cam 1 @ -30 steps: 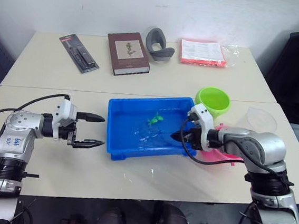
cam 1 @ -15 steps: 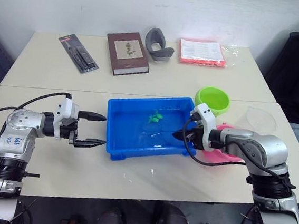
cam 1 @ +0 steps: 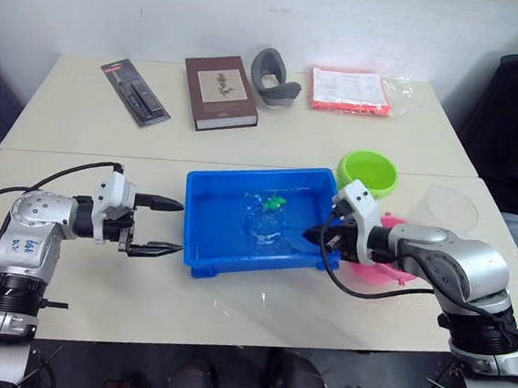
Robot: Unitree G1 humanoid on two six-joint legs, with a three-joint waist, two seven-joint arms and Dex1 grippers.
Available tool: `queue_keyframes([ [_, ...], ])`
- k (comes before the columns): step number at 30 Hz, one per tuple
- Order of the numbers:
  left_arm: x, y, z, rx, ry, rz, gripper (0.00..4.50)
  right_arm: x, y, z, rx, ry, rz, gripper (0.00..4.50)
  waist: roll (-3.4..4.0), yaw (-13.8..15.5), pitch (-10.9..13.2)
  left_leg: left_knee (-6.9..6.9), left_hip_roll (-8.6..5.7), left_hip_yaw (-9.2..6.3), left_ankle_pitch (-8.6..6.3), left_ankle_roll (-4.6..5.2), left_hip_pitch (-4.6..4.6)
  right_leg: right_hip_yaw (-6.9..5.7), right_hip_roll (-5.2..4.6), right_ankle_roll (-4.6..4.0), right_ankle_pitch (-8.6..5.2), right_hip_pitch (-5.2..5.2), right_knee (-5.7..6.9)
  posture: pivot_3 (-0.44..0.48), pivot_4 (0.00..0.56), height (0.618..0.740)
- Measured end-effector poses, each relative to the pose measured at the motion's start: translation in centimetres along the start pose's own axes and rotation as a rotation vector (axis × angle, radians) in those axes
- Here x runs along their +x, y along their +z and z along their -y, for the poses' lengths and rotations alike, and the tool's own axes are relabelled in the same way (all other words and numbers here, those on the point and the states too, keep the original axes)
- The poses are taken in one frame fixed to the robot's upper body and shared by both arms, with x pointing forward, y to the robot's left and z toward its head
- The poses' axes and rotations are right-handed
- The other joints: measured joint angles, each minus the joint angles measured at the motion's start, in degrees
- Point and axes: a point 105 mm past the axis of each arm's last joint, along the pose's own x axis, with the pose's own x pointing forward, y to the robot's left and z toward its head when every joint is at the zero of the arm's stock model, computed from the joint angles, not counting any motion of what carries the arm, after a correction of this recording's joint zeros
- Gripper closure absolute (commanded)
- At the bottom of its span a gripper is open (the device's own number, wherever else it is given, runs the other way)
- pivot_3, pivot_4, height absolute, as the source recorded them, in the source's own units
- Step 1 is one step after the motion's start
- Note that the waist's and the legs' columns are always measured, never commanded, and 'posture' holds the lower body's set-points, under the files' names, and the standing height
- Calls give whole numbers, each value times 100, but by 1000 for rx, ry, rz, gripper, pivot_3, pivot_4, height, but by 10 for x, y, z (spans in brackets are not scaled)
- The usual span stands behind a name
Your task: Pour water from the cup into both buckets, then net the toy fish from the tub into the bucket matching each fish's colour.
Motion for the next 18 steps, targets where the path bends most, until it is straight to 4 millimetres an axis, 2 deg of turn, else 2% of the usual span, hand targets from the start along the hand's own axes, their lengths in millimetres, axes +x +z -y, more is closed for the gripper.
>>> queue_keyframes([
  [8, -5, -17, 1, -23, 9, 1, 22, -5, 6, 13, -91, -72, 35, 4500, 0, 6, 0, 0, -2, 1, 0, 0, 0, -4, -1, 0, 0, 0, -1, 0, 150, 740],
  [14, -8, -25, 0, -25, 10, 6, 22, -2, -2, 15, -127, -82, 17, 4500, 0, -1, 0, 1, -1, 4, 0, 0, 1, -5, 0, 0, 0, 0, 1, 0, 150, 740],
  [18, -10, -30, -1, -32, 11, 4, 22, -4, 2, 17, -167, -98, 36, 4500, 0, 3, 0, 1, -1, 3, 0, 0, 1, -7, 0, 0, 0, 0, 0, 0, 150, 740],
])
